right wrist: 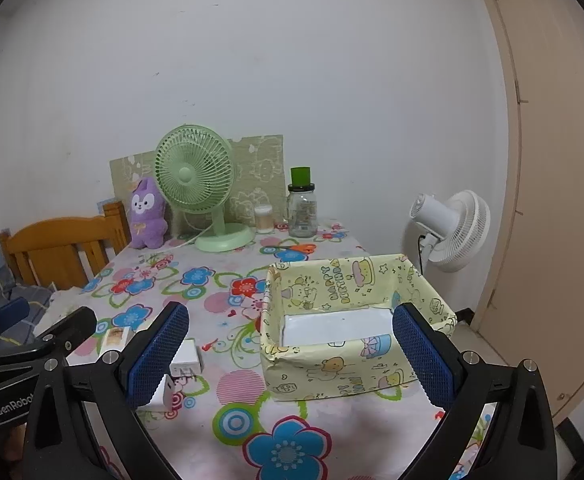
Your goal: Organize rigid objects
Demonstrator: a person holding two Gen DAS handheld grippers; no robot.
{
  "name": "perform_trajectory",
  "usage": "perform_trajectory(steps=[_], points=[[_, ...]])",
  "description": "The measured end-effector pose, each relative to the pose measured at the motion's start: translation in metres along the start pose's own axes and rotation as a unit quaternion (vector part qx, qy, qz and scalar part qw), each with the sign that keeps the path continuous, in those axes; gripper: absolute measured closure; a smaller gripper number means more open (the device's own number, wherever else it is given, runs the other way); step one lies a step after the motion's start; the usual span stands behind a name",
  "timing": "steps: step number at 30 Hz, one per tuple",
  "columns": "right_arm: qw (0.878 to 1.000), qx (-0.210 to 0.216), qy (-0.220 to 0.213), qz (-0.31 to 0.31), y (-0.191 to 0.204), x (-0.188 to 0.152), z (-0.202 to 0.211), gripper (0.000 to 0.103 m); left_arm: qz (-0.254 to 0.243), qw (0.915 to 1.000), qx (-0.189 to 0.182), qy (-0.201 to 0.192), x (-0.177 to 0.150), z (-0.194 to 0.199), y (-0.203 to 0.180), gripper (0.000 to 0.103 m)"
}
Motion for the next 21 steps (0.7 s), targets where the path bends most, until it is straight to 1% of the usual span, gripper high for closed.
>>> perform_trajectory(steps=[21], points=[[1.000, -0.002, 0.000, -0.002, 0.0011, 0.0019, 0.0028, 0.000, -0.005, 1.0000, 0.004, 0.003, -0.0006, 0.0032, 0.0024, 0.000]])
Point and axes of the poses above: each gripper's, at about its wrist camera, not at the fingertips, and z roughly against the way its jaws point, y to its left, x to its top, the point moved 4 cm from there along -z, roughly the way its jaws point, and after that the axes turned 6 degrees about -y, right-handed, at the moved point
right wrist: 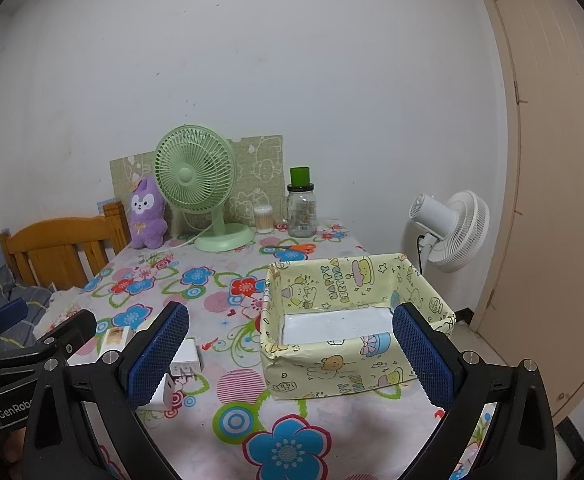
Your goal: Organize rigid objects
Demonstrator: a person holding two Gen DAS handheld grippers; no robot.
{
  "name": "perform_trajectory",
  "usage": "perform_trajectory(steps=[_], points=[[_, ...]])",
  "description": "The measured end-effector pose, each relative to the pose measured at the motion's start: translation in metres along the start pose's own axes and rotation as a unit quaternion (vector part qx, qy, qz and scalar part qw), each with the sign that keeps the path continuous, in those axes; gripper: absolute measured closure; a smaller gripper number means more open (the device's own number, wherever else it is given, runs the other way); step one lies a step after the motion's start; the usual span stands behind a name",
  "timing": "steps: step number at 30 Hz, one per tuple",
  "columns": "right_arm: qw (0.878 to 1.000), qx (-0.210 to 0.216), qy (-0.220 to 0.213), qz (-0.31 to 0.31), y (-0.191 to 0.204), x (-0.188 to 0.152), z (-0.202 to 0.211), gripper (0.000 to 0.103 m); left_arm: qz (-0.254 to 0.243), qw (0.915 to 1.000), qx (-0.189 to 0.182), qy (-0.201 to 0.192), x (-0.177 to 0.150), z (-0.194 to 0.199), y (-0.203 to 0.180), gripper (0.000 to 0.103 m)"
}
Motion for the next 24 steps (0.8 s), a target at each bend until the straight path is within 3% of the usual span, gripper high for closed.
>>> perform_trajectory(steps=[24], points=[[1.000, -0.001, -0.007, -0.004, -0.0020, -0.0018, 0.0021, 0.000, -0.002, 1.0000, 0.001, 0.002, -0.0001, 0.0012, -0.0022, 0.000]])
Point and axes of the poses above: each gripper's, at about its wrist camera, not at the fingertips, and z roughly against the way its jaws point, y to its left, x to its top, the point moved 4 cm from there along -z, roughly the way its jaws point, and after that the axes turned 6 degrees about -y, right-handed, at the moved point
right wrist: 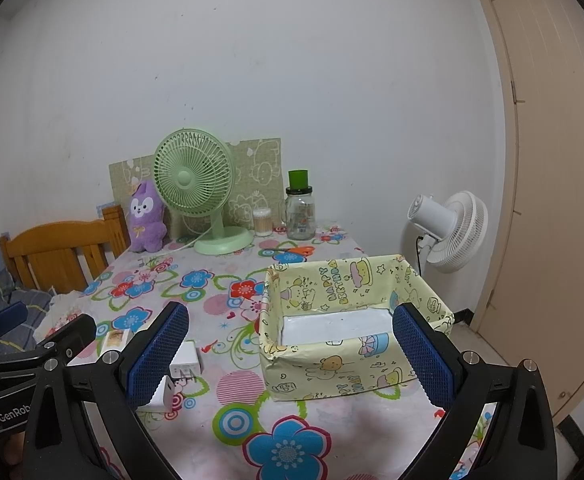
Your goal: Organize rigid objects
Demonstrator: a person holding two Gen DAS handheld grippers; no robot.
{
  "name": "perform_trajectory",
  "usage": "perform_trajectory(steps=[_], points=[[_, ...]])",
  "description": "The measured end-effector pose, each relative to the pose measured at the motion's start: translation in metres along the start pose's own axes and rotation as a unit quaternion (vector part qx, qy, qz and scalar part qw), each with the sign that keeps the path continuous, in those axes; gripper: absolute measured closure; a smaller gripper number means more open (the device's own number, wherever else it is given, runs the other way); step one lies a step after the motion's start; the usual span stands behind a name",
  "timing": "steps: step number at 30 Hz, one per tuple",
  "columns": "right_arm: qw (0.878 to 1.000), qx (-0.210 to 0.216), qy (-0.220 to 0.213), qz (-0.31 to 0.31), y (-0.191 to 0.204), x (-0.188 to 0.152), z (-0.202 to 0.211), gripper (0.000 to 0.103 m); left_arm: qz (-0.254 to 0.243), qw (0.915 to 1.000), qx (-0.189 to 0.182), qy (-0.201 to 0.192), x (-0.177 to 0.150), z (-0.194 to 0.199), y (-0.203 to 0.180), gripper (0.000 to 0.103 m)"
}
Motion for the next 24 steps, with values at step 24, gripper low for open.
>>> perform_trajectory(steps=[24], points=[[0.999, 0.005, -0.002, -0.032, 0.001, -0.003, -0.009, 0.000, -0.006, 0.9998, 0.008, 0.015, -0.005, -0.014, 0.004, 0.000]])
Point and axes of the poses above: each gripper's, at about its wrist camera, not at the fingertips, and z roughly against the way its jaws point, y to its left, x to its top, the point moved 4 cm from there along -z, roughly the way its jaws point, and after that the axes turned 6 degrees about -y, right-handed, at the moved point
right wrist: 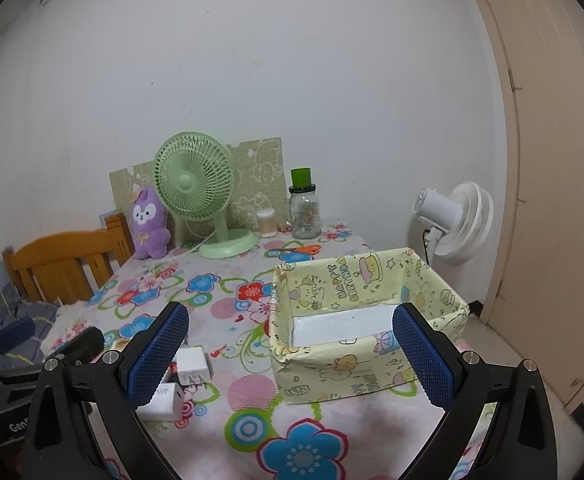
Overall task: Organize rigid objects
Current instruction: 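Move left tool toward the tall white power bank while right tool approaches the small white charger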
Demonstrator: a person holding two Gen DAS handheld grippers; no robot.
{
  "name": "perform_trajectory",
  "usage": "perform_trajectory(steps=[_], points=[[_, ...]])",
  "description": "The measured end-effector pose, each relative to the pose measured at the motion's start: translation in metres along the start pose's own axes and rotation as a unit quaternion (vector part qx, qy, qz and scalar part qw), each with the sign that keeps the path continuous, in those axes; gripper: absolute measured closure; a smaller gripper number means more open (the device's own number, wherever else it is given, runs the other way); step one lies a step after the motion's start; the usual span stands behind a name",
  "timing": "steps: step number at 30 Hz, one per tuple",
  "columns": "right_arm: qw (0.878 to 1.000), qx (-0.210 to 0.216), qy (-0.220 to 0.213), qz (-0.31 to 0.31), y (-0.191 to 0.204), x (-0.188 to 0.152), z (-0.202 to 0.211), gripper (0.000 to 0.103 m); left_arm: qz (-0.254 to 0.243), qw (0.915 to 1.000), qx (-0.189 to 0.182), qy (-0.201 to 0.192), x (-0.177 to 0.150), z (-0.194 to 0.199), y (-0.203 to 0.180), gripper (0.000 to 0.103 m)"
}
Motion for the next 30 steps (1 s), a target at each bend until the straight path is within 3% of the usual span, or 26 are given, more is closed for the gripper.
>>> perform_trajectory(steps=[14, 30], points=[[0.999, -0.010, 0.014, 0.047, 0.026, -0.016, -0.024, 0.000, 0.005, 0.9992, 0.020, 0.035, -0.018, -0.030, 0.019, 0.000], [0.996, 0.015, 0.050, 0.066, 0.062, -0.045, -0.056, 0.000, 0.002, 0.9950, 0.035, 0.094, -0.048, -0.064, 0.043, 0.000]])
Point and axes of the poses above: each gripper's, at about its wrist camera, not at the fingertips, and z roughly against the way its jaws point, y to its left, x to its top, the point moved 4 cm from there along -z, roughly the way its jaws point, and after that the axes turned 6 degrees about -y, right-handed, at the moved point
